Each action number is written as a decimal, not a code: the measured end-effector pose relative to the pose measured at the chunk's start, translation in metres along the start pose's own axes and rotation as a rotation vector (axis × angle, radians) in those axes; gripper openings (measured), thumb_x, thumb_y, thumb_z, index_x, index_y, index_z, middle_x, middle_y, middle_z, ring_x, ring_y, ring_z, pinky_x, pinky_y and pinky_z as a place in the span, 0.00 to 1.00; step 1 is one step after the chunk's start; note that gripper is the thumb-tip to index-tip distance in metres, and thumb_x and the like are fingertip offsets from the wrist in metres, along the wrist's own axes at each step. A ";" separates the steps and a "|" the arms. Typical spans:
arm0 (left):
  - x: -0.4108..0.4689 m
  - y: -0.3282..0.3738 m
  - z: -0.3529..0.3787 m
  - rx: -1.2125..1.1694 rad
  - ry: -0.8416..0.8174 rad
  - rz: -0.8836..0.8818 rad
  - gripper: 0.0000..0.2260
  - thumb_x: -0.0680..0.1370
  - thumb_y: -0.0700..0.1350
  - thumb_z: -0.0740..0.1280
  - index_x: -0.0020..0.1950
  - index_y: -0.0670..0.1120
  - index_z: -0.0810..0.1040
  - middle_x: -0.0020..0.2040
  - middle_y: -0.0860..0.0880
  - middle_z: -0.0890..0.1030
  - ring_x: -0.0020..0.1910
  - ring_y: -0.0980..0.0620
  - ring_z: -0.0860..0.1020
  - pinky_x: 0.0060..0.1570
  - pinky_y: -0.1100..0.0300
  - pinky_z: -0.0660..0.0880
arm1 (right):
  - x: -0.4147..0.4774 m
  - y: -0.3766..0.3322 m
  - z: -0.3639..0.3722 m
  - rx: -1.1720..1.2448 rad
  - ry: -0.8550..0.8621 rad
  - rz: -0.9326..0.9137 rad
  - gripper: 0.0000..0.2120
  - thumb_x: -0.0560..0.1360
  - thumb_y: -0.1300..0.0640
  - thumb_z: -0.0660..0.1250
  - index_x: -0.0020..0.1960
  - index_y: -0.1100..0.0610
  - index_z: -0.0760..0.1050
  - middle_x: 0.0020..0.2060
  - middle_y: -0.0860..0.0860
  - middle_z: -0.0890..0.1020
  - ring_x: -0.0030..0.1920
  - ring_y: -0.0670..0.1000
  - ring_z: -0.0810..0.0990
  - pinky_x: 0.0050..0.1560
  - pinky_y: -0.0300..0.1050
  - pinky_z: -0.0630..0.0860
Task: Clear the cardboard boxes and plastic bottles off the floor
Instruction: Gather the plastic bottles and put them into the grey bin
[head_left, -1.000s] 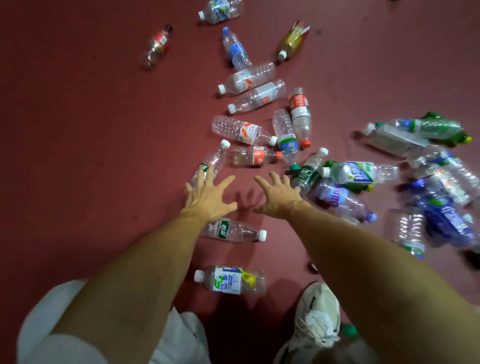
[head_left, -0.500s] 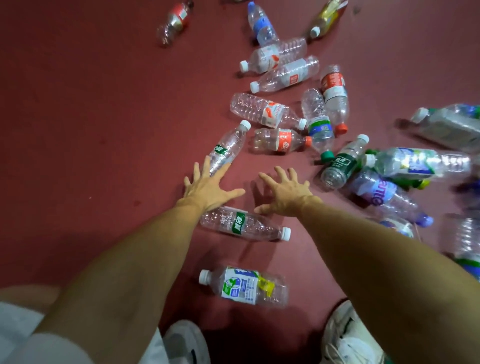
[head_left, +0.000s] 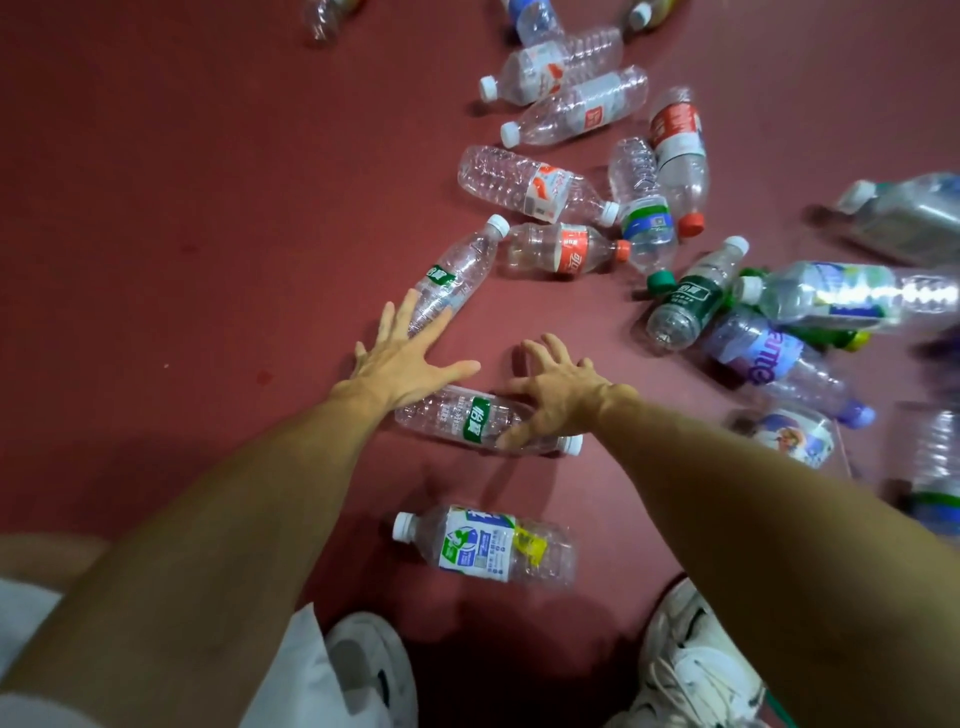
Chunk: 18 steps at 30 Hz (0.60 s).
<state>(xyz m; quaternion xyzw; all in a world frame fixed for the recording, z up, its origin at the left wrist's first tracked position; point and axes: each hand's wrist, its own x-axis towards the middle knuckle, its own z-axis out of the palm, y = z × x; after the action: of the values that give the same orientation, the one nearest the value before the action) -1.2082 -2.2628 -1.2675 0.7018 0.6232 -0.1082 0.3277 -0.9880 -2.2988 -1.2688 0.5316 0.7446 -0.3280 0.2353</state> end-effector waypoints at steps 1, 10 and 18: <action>0.000 0.000 -0.001 -0.023 0.003 -0.007 0.41 0.71 0.76 0.61 0.79 0.68 0.48 0.80 0.57 0.33 0.79 0.50 0.34 0.74 0.31 0.43 | 0.000 0.000 -0.002 -0.033 -0.009 -0.003 0.40 0.68 0.25 0.66 0.76 0.36 0.62 0.80 0.55 0.42 0.78 0.61 0.34 0.73 0.73 0.49; 0.000 0.004 -0.006 -0.067 0.011 -0.037 0.42 0.70 0.77 0.60 0.79 0.66 0.49 0.81 0.59 0.39 0.80 0.51 0.38 0.74 0.32 0.44 | -0.010 0.042 -0.034 -0.197 0.152 0.161 0.35 0.76 0.39 0.68 0.79 0.39 0.57 0.80 0.59 0.39 0.78 0.66 0.36 0.72 0.73 0.52; -0.010 0.016 -0.003 -0.056 0.049 -0.032 0.42 0.70 0.78 0.59 0.79 0.66 0.50 0.81 0.59 0.43 0.81 0.51 0.42 0.73 0.30 0.43 | -0.009 0.032 -0.026 0.130 0.266 0.166 0.37 0.76 0.49 0.66 0.81 0.41 0.53 0.80 0.58 0.45 0.79 0.61 0.42 0.73 0.65 0.61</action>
<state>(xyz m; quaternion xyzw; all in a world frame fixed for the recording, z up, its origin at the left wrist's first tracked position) -1.1961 -2.2689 -1.2548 0.6847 0.6450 -0.0790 0.3301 -0.9552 -2.2784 -1.2522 0.6442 0.6998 -0.2818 0.1262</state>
